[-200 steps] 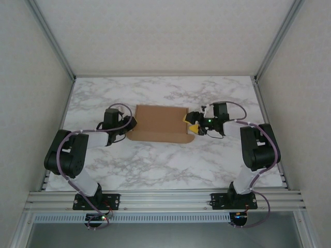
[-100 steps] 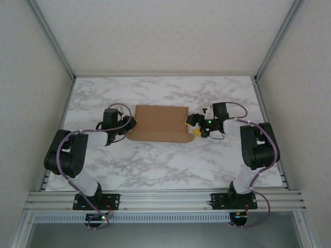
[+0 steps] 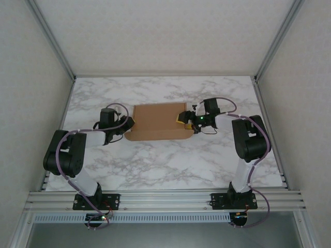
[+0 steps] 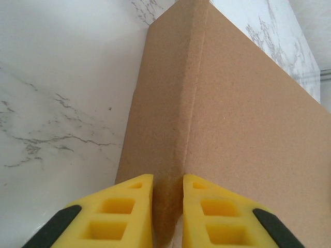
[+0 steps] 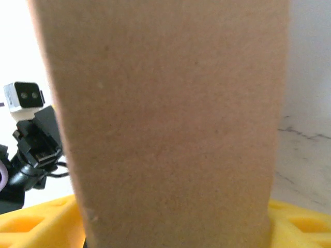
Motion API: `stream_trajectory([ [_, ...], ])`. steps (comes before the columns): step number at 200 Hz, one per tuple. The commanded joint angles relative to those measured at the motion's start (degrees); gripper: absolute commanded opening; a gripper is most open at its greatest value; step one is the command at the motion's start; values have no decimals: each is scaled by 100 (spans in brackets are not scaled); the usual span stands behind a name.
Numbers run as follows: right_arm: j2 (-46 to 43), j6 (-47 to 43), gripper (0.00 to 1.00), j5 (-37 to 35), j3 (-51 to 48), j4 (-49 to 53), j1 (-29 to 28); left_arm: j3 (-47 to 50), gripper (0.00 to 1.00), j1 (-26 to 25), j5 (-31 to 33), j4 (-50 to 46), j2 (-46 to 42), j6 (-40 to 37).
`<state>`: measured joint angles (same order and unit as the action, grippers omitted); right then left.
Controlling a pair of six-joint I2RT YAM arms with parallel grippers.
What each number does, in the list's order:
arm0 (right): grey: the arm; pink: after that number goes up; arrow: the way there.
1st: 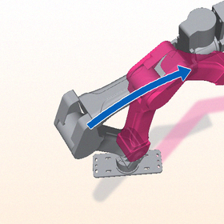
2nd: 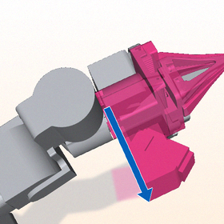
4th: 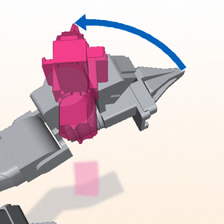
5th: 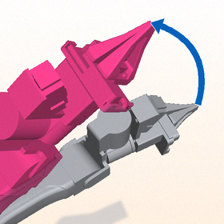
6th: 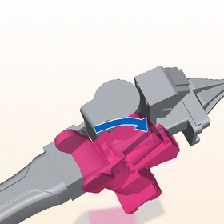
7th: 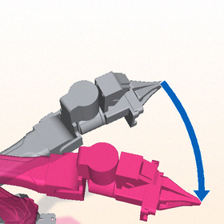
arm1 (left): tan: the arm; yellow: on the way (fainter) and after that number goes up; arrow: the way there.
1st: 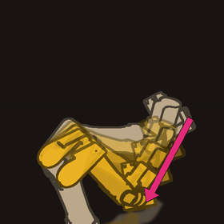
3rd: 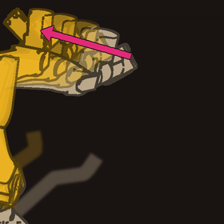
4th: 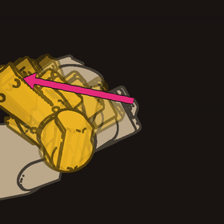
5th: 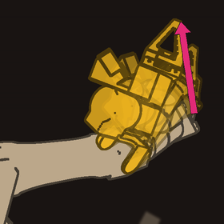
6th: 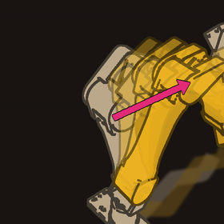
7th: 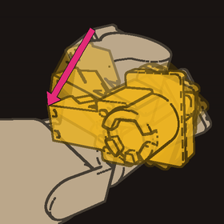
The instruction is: Fold the paper box
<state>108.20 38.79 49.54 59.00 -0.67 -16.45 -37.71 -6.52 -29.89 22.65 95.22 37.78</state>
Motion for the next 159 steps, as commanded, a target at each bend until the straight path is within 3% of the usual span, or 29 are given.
stream_trajectory([
  [1, -4, 75, 68, 114, 62, -21, -14, 332, 21, 52, 329, -1664, 241, -25],
  [47, -218, 393, 49, -148, -151, -110, -7, -201, 53, -43, 804, -2588, -523, -466],
  [75, -343, 686, 47, -226, -387, -244, -11, -636, 56, -302, 1695, -3359, -1295, -1064],
  [98, -398, 628, 46, -219, -357, 63, -14, -997, 57, -1398, 3082, -3704, -1803, -2004],
  [123, -505, 552, 46, -259, -371, 275, -9, -1212, 55, -2795, 4270, -3755, -1659, -2995],
  [137, -558, 565, 46, -240, -381, 315, -13, -1252, 53, -3299, 4875, -3691, -1390, -3479],
  [159, -646, 503, 48, -186, -363, 387, -8, -1539, 50, -3809, 5289, -3909, -772, -4031],
])
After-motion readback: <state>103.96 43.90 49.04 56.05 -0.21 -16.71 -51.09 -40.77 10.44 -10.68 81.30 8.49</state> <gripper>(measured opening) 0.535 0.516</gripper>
